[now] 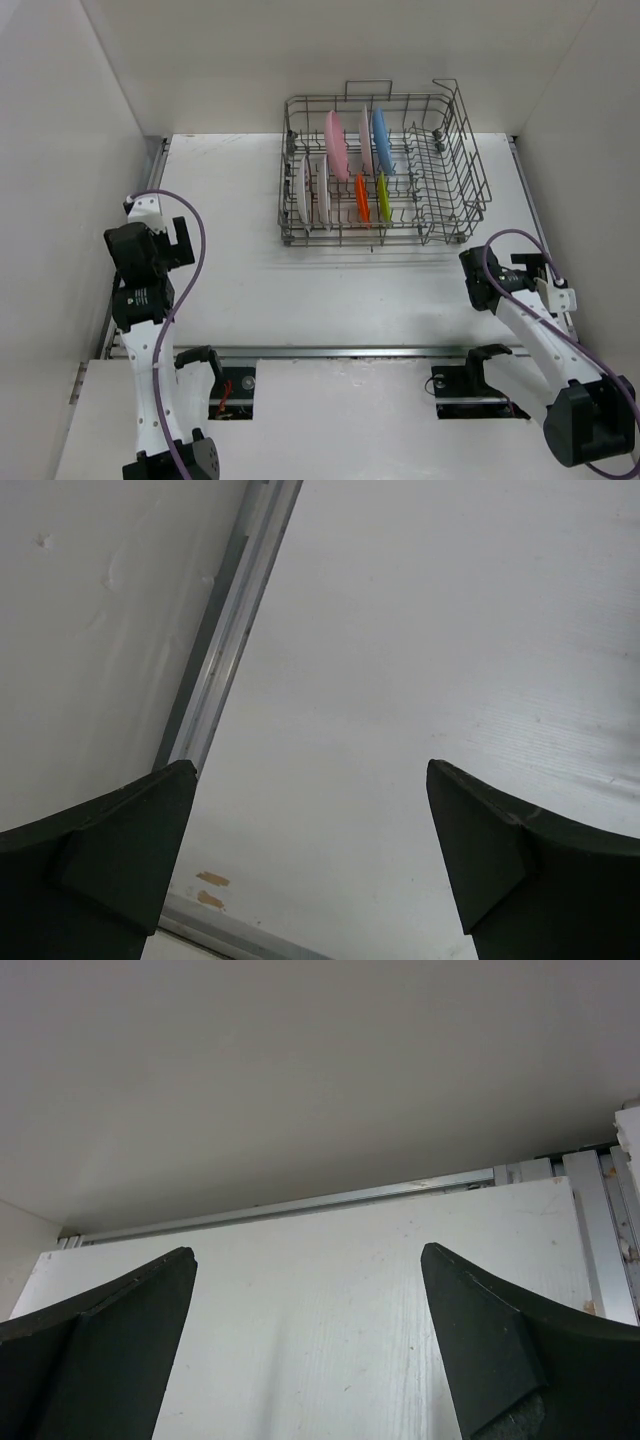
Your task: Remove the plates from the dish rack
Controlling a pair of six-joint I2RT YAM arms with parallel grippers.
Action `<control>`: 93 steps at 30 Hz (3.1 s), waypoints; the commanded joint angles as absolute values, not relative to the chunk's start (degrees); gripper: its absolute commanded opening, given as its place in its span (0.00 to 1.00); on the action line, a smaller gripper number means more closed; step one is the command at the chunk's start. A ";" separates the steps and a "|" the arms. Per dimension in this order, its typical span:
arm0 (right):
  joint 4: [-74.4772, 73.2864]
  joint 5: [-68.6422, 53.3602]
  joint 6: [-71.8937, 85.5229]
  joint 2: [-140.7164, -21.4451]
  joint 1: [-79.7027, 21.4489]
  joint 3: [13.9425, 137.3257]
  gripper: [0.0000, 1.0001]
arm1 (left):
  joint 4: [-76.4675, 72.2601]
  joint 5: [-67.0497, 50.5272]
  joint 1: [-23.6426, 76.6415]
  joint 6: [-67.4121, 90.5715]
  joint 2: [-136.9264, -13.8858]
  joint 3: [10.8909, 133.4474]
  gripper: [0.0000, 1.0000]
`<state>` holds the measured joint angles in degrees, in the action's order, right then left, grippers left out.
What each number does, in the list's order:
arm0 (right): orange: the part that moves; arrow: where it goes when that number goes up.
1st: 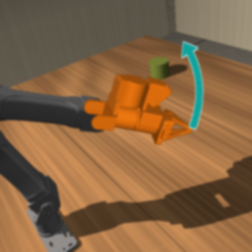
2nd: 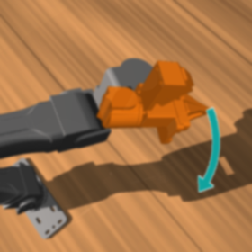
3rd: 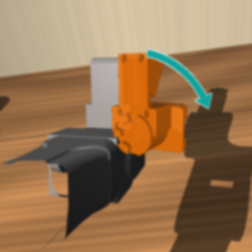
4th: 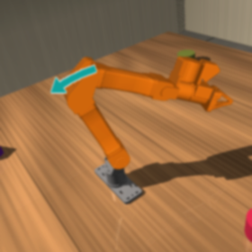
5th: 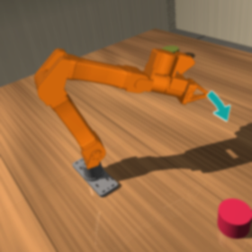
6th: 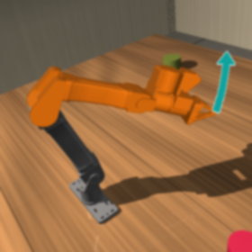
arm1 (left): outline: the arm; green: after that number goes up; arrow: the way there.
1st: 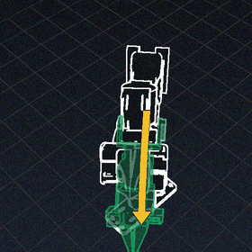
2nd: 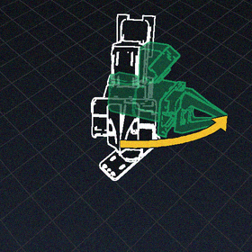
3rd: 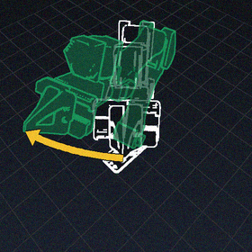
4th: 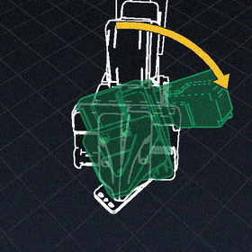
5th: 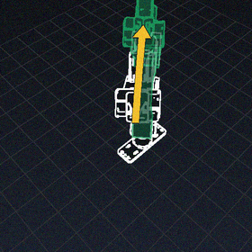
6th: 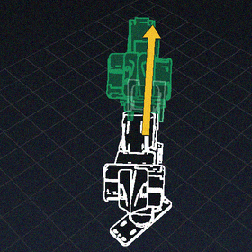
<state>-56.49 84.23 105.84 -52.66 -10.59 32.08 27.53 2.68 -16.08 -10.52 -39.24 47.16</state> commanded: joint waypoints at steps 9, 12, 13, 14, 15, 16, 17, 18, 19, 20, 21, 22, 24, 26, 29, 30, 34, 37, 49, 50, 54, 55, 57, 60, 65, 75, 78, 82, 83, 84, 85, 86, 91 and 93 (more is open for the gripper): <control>-70.02 101.07 105.73 -49.93 -10.99 44.61 1.00 | 43.33 -23.18 -15.21 -23.03 -40.69 59.14 1.00; -73.73 100.55 106.26 -48.61 -10.99 51.65 1.00 | 44.03 -30.38 -13.98 -21.64 -44.90 66.60 1.00; -74.44 97.76 106.26 -48.60 -10.99 57.68 1.00 | 44.64 -31.63 -13.97 -21.01 -47.00 69.58 1.00; -75.49 95.91 106.26 -48.60 -11.51 61.05 1.00 | 45.78 -32.86 -13.37 -20.48 -52.33 76.92 1.00; -76.72 94.58 105.56 -48.60 -11.51 64.13 1.00 | 47.44 -35.05 -13.36 -20.48 -55.60 81.52 1.00; -79.16 93.96 104.86 -49.65 -13.43 69.55 1.00 | 52.42 -35.94 -13.36 -19.96 -59.11 86.43 1.00; -79.19 93.96 102.16 -51.40 -14.32 72.05 1.00 | 55.52 -35.95 -12.49 -19.95 -66.89 91.79 1.00; -78.49 93.96 95.95 -52.46 -15.37 74.25 1.00 | 59.11 -35.34 -10.13 -19.95 -71.06 103.68 1.00; -78.49 93.96 92.76 -53.60 -16.60 76.44 1.00 | 66.72 -31.42 -8.28 -19.95 -75.02 109.98 1.00; -77.44 93.96 89.16 -56.05 -19.22 80.64 1.00 | 70.36 -28.68 -6.09 -21.08 -78.97 115.96 1.00; -76.04 93.26 85.03 -57.21 -20.47 82.42 1.00 | 73.45 -25.78 -1.11 -21.79 -85.63 126.02 1.00; -73.42 92.38 69.85 -58.43 -21.78 84.09 1.00 | 75.65 -19.84 1.29 -22.32 -88.13 129.43 1.00; -47.14 81.01 38.93 -61.07 -22.68 85.52 1.00 | 76.03 -13.65 5.78 -22.32 -91.91 132.44 1.00; -33.44 49.17 9.01 -61.08 -22.68 84.55 0.96 | 69.92 -7.14 10.62 -20.66 -91.93 130.44 1.00; -33.40 38.87 10.27 -62.31 -22.68 87.18 0.98 | 62.09 -0.31 15.88 -19.95 -90.53 124.99 1.00; -32.62 35.54 10.28 -62.31 -22.68 87.71 1.00 | 61.01 3.13 17.65 -21.60 -90.53 123.94 1.00; -34.10 29.54 9.23 -68.00 -22.68 90.25 1.00 | 58.19 19.75 25.91 -29.00 -93.59 122.87 1.00; -34.10 27.78 9.75 -70.48 -22.68 90.79 1.00 | 58.18 14.71 27.51 -28.48 -96.32 124.36 1.00; -32.96 25.83 19.06 -73.39 -22.68 84.12 1.00 | 52.82 5.54 28.12 -9.68 -108.88 128.32 0.81; -32.96 26.71 20.55 -73.39 -22.68 83.59 1.00 | 52.21 5.02 28.73 -9.06 -108.90 128.32 0.79; -34.36 30.67 22.23 -73.39 -22.68 82.18 1.00 | 51.16 4.30 28.74 -7.13 -110.21 127.01 0.71; -34.89 32.33 22.24 -74.08 -22.68 82.18 1.00 | 50.46 4.92 28.74 -7.12 -110.74 127.00 0.67; -36.12 34.27 22.85 -74.79 -22.68 82.18 1.00 | 50.97 7.63 29.27 -7.12 -112.23 126.39 0.61; -37.96 37.26 23.55 -76.11 -22.68 82.88 1.00 | 51.59 10.89 29.88 -6.60 -114.43 126.39 0.47; -38.49 38.32 23.55 -76.64 -22.68 82.88 1.00 | 53.61 10.90 30.93 -4.93 -116.72 126.39 0.31; -40.25 42.80 25.13 -76.64 -22.68 81.30 1.00 | 54.84 8.96 31.46 -1.06 -119.27 125.77 0.11; -40.25 42.80 25.14 -76.64 -22.68 80.78 1.00 | 54.84 10.28 31.99 -0.53 -119.27 127.08 0.00; -40.25 44.03 25.14 -76.64 -22.68 80.77 1.00 | 54.84 12.03 31.99 0.00 -118.04 130.69 0.00; -40.25 44.03 25.14 -76.64 -22.68 81.29 1.00 | 54.23 12.56 31.99 0.00 -118.04 131.39 0.00; -40.25 44.56 25.14 -76.64 -22.68 81.30 1.00 | 54.23 13.09 32.51 0.00 -116.56 132.53 0.00; -40.78 44.56 25.14 -76.64 -22.68 81.82 1.00 | 53.53 14.14 32.52 0.00 -116.02 133.06 0.00; -40.78 44.56 25.14 -76.64 -22.68 82.44 1.00 | 52.74 14.76 32.52 0.00 -115.32 133.07 0.00; -40.78 44.03 25.14 -76.64 -22.68 82.97 1.00 | 51.42 15.82 32.52 -0.70 -111.54 132.98 0.00; -40.78 43.51 25.14 -76.12 -22.68 82.97 1.00 | 52.46 13.81 32.52 -1.67 -111.53 132.36 0.00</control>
<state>-40.75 42.92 24.47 -76.90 -22.26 80.64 54.96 15.73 31.88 0.54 -119.17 129.49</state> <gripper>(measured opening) 0.999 0.210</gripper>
